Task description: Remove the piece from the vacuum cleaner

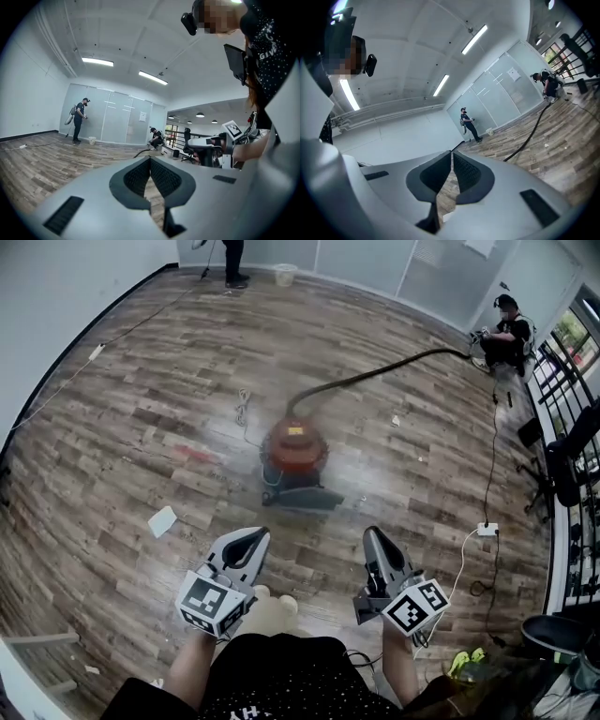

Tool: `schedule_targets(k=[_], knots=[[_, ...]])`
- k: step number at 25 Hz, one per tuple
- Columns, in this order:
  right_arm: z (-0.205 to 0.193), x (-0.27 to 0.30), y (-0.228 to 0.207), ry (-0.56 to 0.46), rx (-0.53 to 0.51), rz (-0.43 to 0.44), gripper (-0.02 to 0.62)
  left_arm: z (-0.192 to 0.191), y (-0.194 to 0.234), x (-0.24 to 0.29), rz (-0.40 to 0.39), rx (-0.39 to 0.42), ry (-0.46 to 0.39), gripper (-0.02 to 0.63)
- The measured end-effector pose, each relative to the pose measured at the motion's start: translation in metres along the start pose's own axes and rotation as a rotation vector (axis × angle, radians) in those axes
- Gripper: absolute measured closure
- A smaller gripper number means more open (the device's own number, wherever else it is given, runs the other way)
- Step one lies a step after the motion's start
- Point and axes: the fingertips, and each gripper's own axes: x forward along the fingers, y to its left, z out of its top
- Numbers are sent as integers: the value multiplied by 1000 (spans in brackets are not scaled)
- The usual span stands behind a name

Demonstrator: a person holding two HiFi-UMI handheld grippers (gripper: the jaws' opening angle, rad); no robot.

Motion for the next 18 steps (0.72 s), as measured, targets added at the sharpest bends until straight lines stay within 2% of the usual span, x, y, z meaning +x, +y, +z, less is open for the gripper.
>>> schedule_targets(k=[5, 8, 14, 18], knots=[[11, 9, -36, -25, 36, -53, 583, -1, 20, 34, -26, 8, 31, 597], [21, 23, -58, -37, 24, -88, 583, 4, 38, 62, -51, 12, 28, 597], [36, 51, -121, -52, -75, -114, 583, -7, 75, 121, -90, 57, 5, 597], [30, 69, -166, -87, -125, -143, 583, -42, 93, 154, -119, 121, 20, 597]])
